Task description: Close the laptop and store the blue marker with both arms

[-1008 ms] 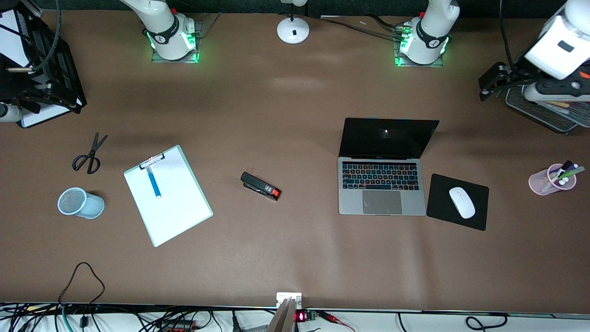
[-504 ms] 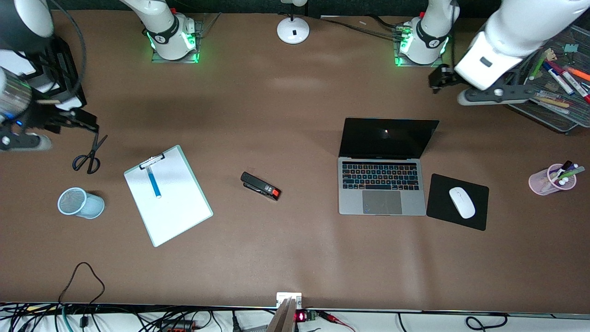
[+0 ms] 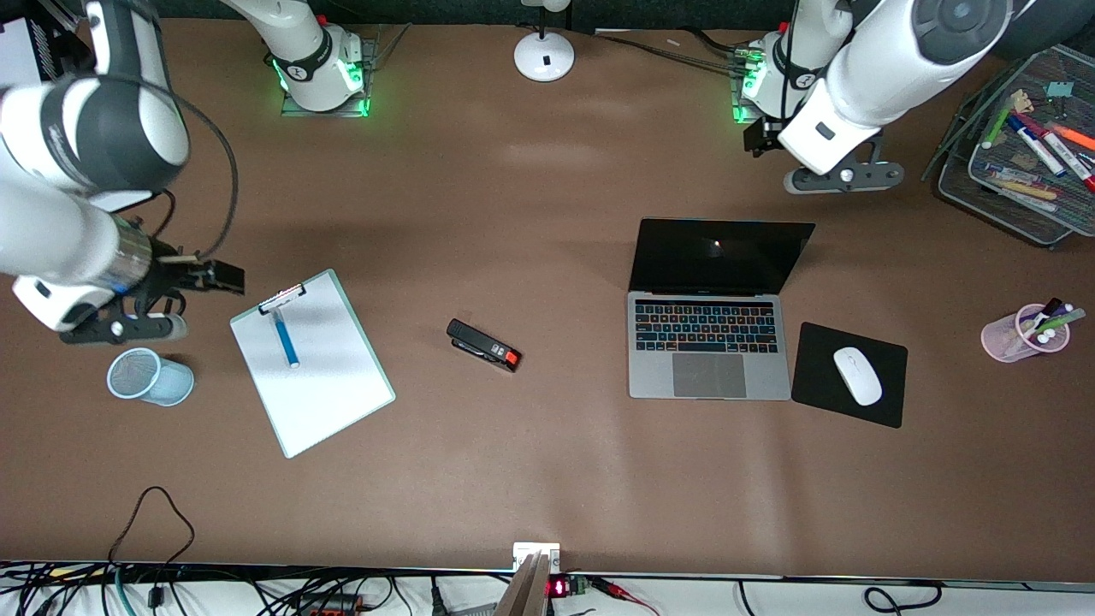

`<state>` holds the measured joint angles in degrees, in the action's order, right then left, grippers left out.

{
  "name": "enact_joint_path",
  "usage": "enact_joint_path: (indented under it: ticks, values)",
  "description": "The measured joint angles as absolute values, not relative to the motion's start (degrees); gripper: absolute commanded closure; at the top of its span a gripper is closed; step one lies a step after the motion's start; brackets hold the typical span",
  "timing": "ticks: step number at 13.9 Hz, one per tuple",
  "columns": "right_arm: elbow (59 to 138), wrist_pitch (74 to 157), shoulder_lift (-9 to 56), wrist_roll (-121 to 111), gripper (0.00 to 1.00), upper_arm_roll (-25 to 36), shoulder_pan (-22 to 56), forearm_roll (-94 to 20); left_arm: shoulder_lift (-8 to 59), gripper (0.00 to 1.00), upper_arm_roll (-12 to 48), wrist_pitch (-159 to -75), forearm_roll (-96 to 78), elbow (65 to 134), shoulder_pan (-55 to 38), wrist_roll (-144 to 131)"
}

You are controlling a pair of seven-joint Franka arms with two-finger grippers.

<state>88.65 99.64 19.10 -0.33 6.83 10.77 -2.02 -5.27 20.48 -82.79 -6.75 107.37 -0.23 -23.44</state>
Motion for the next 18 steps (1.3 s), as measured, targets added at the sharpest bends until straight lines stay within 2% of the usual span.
enact_joint_path:
  ticks: [3, 10, 14, 18]
  values:
    - [88.5, 104.4, 24.4, -3.1, 0.00, 6.8, 10.9, -2.1, -5.6, 0.00, 23.2, -85.1, -6.8, 112.2, -0.2, -25.6]
    - [88.3, 112.5, 32.5, -16.3, 0.00, 6.9, 11.1, -2.1, -5.6, 0.00, 24.6, -99.1, -6.8, 125.0, -0.2, -26.3]
    - [88.3, 115.7, 35.9, -20.6, 0.00, 7.0, 10.8, -2.1, -3.7, 0.00, 24.6, -103.9, -6.6, 126.3, 0.1, -26.2]
    - [88.3, 119.0, 38.7, -22.6, 0.00, 7.1, 10.6, -2.1, 1.6, 0.00, 24.6, -109.6, -4.1, 126.2, 0.4, -26.2]
